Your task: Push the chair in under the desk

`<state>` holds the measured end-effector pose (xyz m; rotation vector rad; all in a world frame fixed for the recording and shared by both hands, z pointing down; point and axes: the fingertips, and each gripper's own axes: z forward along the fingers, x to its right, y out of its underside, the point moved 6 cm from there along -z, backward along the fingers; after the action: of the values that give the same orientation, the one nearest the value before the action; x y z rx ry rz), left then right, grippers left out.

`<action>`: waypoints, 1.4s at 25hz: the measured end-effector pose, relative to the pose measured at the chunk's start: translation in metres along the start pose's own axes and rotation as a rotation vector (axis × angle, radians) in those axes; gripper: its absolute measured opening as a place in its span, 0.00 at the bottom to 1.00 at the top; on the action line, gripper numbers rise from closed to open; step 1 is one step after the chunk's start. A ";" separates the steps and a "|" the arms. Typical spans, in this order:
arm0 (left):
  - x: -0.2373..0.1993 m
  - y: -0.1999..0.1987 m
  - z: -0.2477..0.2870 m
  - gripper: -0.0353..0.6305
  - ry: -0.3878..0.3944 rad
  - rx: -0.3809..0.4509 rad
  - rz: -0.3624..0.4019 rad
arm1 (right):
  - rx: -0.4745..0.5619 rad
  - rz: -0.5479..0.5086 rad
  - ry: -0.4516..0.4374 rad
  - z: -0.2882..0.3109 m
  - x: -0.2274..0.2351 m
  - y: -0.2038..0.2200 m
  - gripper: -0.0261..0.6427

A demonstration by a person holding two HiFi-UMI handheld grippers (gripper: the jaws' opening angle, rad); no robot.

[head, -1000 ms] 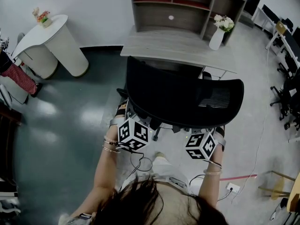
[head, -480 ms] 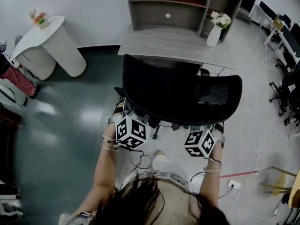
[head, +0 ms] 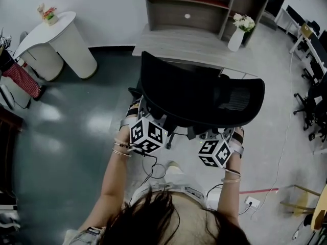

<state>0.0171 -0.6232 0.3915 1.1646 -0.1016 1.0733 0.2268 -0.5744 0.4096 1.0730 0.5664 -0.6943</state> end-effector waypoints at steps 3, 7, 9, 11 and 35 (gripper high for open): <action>0.000 0.001 -0.003 0.41 -0.032 -0.006 0.005 | 0.000 0.019 0.000 -0.003 0.000 -0.002 0.42; 0.002 0.003 -0.011 0.40 -0.032 -0.006 -0.013 | 0.017 0.112 -0.030 -0.012 0.000 -0.003 0.41; 0.005 0.006 -0.015 0.40 -0.028 -0.011 -0.019 | 0.008 0.141 -0.051 -0.017 -0.005 -0.001 0.41; 0.008 0.011 -0.020 0.40 -0.028 -0.016 -0.025 | -0.001 0.172 -0.070 -0.024 -0.011 0.001 0.41; 0.065 0.045 -0.141 0.33 -0.061 0.050 -0.164 | -0.005 0.298 -0.106 -0.136 -0.077 -0.003 0.35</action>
<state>-0.0432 -0.4730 0.3965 1.2292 -0.0265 0.9008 0.1619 -0.4321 0.4115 1.0817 0.3077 -0.4850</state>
